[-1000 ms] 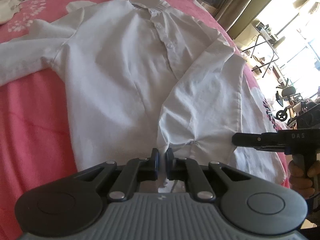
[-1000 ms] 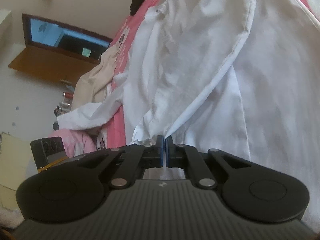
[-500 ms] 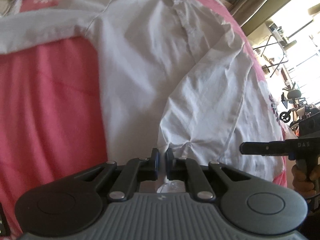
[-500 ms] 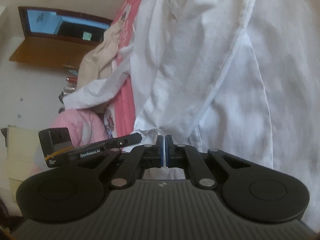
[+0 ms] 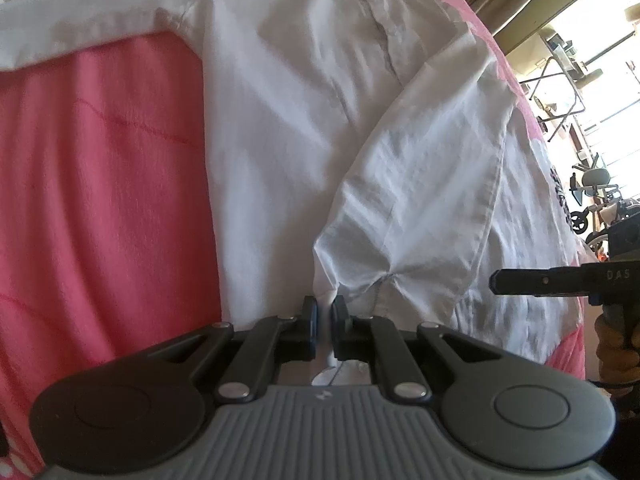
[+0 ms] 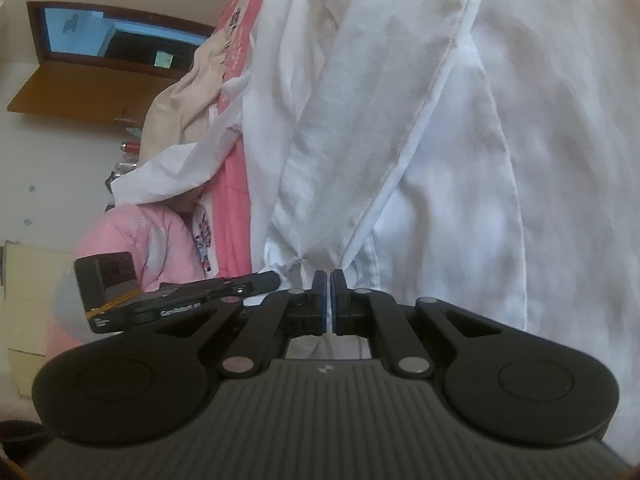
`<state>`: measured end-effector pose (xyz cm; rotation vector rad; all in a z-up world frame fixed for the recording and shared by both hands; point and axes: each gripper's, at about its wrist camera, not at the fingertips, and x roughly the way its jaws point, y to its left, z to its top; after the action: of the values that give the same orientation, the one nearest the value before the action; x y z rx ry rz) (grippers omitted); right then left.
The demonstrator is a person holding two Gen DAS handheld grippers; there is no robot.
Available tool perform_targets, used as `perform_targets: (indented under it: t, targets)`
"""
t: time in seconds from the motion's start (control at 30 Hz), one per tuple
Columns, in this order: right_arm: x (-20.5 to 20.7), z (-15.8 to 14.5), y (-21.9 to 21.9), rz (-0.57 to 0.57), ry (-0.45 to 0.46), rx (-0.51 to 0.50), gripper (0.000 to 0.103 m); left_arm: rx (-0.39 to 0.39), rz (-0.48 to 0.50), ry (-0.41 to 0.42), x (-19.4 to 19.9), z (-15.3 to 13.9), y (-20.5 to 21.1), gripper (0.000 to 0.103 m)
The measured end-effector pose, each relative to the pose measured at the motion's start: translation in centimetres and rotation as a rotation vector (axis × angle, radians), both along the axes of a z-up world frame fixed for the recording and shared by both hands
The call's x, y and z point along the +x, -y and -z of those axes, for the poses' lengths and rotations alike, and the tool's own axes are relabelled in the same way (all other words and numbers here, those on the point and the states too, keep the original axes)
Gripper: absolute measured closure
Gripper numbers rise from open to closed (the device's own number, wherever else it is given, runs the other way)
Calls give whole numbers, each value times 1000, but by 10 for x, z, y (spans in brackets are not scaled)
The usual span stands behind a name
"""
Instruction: Fold clothes
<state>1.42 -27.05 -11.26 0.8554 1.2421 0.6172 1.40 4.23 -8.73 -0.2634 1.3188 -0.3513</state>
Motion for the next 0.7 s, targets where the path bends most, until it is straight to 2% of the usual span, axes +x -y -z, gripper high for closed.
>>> perform_targets:
  t: [0.13, 0.27, 0.43, 0.6, 0.7]
  targets:
    - [2, 1, -3, -23, -11, -23, 98, -22, 8, -17, 1, 4, 0, 92]
    - [3, 3, -4, -22, -15, -44, 85, -50, 16, -29, 0, 5, 0, 92]
    - [6, 1, -7, -33, 1, -53, 84, -136, 12, -69, -2, 6, -5, 92]
    - [8, 0, -2, -32, 9, -71, 84, -125, 26, -119, -2, 20, -3, 92]
    - [10, -4, 2, -39, 31, -100, 84, -117, 55, -116, -4, 18, 1, 92]
